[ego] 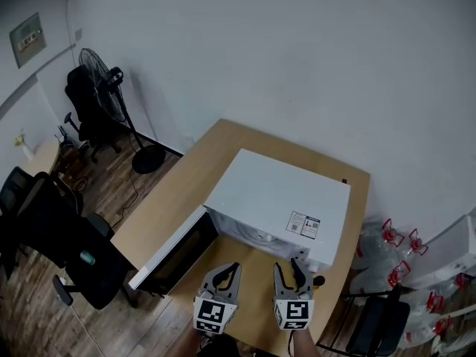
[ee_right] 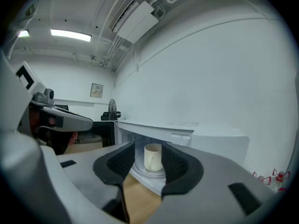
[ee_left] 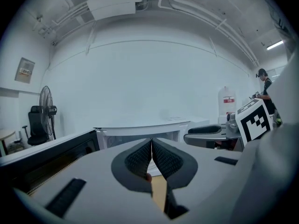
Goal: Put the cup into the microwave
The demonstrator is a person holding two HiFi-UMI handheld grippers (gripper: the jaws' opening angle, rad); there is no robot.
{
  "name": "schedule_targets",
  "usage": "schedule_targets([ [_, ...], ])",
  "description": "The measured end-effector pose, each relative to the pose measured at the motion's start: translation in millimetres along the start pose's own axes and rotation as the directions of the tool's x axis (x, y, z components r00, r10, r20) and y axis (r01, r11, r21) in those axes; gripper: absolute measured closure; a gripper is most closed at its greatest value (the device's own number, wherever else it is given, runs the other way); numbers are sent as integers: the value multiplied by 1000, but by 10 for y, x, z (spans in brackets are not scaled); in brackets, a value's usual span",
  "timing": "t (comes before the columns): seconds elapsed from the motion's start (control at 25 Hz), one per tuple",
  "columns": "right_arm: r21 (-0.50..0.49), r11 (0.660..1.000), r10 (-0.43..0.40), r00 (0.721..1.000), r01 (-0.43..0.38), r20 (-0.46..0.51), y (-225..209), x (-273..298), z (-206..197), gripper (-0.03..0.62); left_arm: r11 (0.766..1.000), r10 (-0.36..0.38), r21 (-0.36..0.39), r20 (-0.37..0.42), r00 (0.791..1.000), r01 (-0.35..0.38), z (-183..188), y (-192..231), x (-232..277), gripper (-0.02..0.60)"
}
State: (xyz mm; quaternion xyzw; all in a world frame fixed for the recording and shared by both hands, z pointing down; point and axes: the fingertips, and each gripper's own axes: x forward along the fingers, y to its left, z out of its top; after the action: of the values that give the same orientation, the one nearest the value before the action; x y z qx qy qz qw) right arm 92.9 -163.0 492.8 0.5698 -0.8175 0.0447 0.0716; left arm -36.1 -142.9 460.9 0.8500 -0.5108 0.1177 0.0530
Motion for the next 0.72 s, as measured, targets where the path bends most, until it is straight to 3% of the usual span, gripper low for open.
schedule_targets([
  [0.72, -34, 999, 11, 998, -10, 57, 43, -1131, 300, 530, 999, 31, 23, 62, 998, -33, 232, -627, -776, 557],
])
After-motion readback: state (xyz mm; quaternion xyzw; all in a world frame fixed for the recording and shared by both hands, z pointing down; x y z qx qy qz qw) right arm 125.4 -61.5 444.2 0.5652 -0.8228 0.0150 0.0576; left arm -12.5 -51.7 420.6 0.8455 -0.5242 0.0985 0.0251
